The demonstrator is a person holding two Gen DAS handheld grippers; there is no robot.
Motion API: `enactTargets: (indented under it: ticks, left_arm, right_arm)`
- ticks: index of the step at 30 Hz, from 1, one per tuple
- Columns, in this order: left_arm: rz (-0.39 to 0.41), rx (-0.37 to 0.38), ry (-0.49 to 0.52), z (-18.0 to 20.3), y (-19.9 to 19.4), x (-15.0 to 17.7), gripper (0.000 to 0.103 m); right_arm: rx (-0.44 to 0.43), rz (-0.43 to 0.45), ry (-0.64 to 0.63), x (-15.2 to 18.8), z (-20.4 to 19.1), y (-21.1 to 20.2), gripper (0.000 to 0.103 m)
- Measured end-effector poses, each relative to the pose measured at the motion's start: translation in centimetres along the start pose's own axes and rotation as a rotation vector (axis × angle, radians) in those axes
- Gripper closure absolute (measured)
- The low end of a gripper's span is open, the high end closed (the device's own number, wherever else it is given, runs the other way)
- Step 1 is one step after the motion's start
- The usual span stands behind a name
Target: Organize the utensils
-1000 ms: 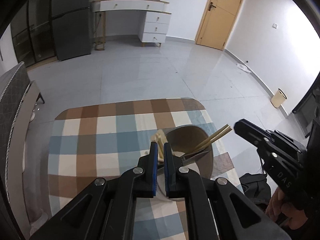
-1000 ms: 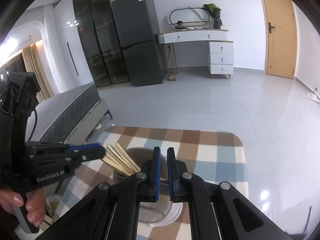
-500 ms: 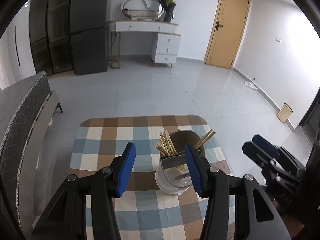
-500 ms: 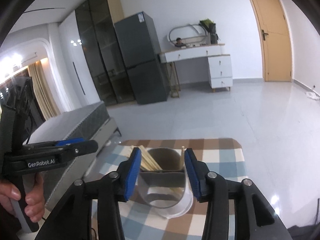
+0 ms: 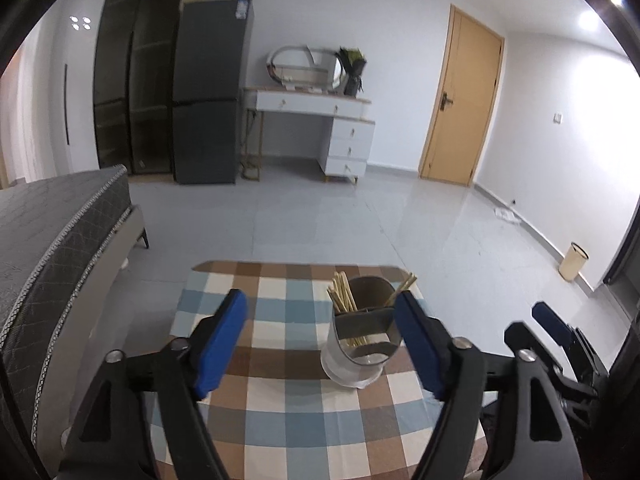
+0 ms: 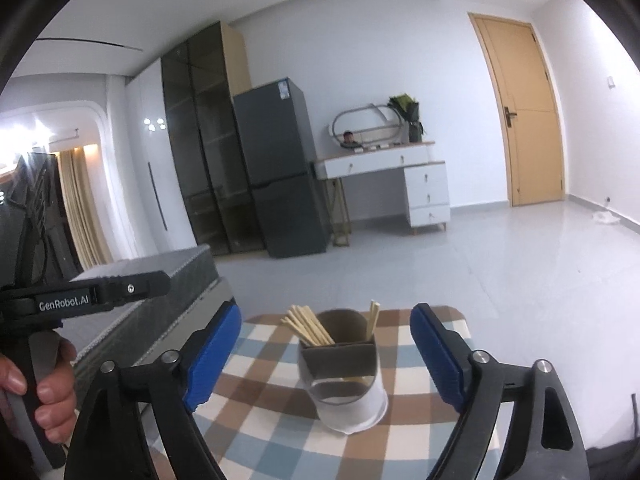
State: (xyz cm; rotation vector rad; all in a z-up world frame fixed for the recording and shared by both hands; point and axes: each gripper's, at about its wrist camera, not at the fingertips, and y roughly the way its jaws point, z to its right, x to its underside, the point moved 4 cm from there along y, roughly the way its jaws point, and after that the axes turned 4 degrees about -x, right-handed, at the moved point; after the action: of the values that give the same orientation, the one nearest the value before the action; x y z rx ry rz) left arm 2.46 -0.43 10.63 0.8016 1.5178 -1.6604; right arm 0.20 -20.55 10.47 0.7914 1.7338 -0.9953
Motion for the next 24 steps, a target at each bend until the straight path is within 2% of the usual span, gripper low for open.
enactTargets:
  ticks: [4, 7, 10, 14, 24]
  left_arm:
    - [0.086, -0.042, 0.004, -0.8, -1.5, 0.1, 0.012]
    - [0.136, -0.074, -0.003, -1.2, -2.5, 0.8, 0.005]
    - [0.157, -0.087, -0.01, -1.9, -2.4, 1.3, 0.004]
    - [0.173, -0.1, -0.012, -2.4, -2.2, 2.1, 0.003]
    - [0.163, -0.129, -0.02, -3.3, 0.0, 4.3, 0.003]
  right_arm:
    - [0.012, 0.04, -0.016, 0.2, -1.0, -1.2, 0.003]
    - [0.039, 0.076, -0.04, 0.2, -1.6, -2.2, 0.0]
    - [0.053, 0.095, -0.043, 0.6, -1.7, -2.7, 0.0]
    - [0.089, 0.06, 0.003, 2.4, -0.8, -2.5, 0.0]
    - [0.074, 0.029, -0.024, 4.5, -1.2, -1.3, 0.0]
